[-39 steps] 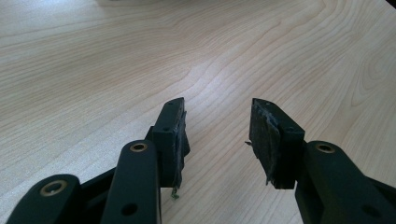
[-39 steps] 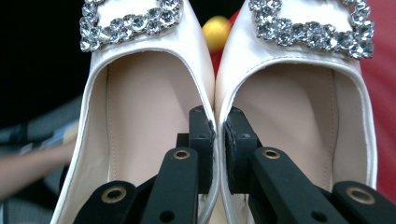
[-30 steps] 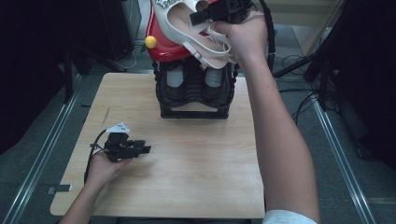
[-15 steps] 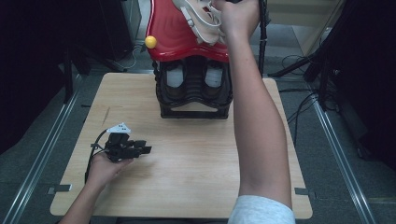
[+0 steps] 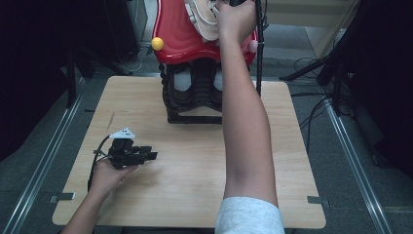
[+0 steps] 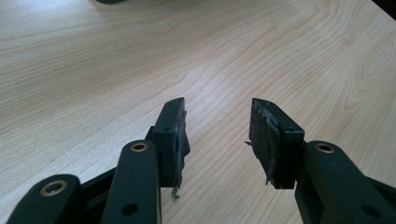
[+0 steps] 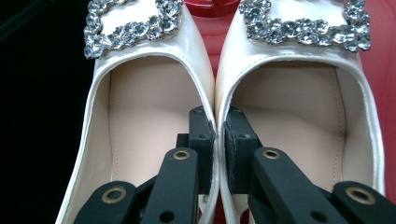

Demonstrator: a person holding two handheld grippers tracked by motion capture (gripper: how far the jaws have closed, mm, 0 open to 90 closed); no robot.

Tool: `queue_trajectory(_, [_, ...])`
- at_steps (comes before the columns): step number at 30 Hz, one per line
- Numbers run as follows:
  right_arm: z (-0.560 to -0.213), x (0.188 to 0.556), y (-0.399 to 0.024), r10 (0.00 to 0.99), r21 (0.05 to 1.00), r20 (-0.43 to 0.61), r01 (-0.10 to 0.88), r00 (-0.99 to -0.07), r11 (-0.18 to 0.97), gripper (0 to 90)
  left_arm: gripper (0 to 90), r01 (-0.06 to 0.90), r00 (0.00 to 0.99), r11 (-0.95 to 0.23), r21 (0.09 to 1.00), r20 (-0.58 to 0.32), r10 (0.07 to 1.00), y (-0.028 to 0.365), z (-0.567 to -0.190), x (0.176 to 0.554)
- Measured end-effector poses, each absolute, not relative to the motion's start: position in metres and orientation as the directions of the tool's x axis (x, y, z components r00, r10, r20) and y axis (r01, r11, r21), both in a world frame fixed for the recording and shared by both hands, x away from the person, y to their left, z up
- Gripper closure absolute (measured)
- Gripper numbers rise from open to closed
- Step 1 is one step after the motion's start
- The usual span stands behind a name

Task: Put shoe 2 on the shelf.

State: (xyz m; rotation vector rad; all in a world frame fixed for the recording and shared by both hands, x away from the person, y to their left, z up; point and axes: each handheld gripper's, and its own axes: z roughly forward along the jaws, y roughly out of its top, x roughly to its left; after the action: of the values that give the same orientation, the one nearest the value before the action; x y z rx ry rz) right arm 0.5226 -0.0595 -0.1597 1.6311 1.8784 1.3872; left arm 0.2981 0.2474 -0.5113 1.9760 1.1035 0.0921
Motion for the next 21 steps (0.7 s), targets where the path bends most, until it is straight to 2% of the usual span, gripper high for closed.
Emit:
queue_trajectory(8, [-0.163,0.525,-0.048,0.893,0.782,0.361,0.609,-0.268,-0.133,81.8,56.3,0.664,0.611,-0.251,0.705,-0.318,0.725,0.247,-0.511,0.298])
queue_trajectory(16, [-0.167,0.527,-0.037,0.912,0.781,0.32,0.616,-0.258,-0.1,80.2,56.3,0.663,0.612,-0.252,0.705,-0.318,0.724,0.247,-0.511,0.298])
queue_trajectory(21, [-0.166,0.528,-0.04,0.898,0.776,0.346,0.621,-0.273,-0.11,74.3,56.3,0.663,0.613,-0.254,0.704,-0.315,0.724,0.246,-0.511,0.298])
